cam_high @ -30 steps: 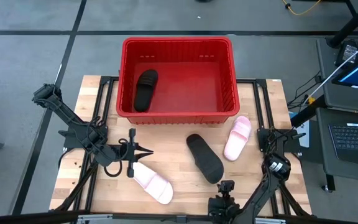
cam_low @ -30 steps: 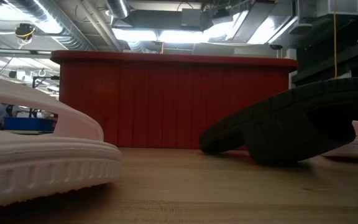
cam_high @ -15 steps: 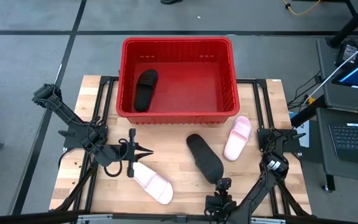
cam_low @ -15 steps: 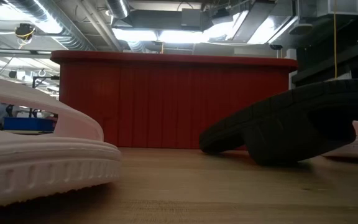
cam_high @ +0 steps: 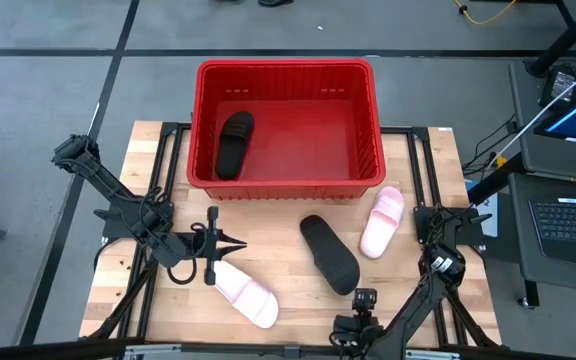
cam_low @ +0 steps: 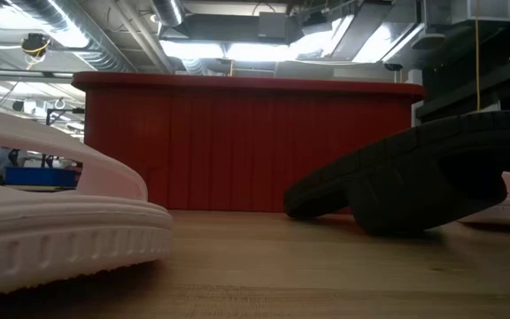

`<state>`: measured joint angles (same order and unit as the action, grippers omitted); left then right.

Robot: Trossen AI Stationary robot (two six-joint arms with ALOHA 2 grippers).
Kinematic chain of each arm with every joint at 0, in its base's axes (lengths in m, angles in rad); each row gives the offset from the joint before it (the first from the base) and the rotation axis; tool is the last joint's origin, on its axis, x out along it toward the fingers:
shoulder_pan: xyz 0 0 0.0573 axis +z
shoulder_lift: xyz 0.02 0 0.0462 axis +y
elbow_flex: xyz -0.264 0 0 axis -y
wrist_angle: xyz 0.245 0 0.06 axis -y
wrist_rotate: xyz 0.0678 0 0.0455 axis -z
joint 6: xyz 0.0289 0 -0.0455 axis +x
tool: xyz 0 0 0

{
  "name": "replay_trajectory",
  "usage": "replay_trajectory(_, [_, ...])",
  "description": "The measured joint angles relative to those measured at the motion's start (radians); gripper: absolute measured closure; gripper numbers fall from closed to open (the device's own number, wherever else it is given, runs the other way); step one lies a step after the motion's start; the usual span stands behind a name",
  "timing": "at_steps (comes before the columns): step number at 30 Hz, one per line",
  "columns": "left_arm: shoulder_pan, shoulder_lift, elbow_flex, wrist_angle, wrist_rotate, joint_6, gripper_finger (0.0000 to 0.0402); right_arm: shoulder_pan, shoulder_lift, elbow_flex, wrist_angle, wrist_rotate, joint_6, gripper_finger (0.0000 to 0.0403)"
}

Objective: Pick and place slides into bin
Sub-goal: Put the black slide into the red container

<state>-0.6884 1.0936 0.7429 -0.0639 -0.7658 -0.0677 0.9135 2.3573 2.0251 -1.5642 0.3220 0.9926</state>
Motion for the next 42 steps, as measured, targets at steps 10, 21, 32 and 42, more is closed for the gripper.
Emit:
replay_trajectory(10, [0.0, 0.0, 0.0, 0.0, 0.002, -0.013, 0.0386, 0.006, -0.007, 0.018, -0.004, 0.016, 0.023, 0.0178])
replay_trajectory(21, [0.0, 0.0, 0.0, 0.0, 0.002, -0.016, 0.0386, 0.102, -0.012, 0.108, -0.006, 0.132, 0.16, 0.0178])
replay_trajectory(32, [0.0, 0.0, 0.0, 0.0, -0.002, -0.05, 0.0387, 0.14, -0.012, 0.184, -0.006, 0.099, 0.22, 0.0178])
replay_trajectory(42, [0.0, 0.0, 0.0, 0.0, -0.002, -0.024, 0.0386, 0.163, 0.035, 0.116, -0.006, 0.246, 0.241, 0.0178])
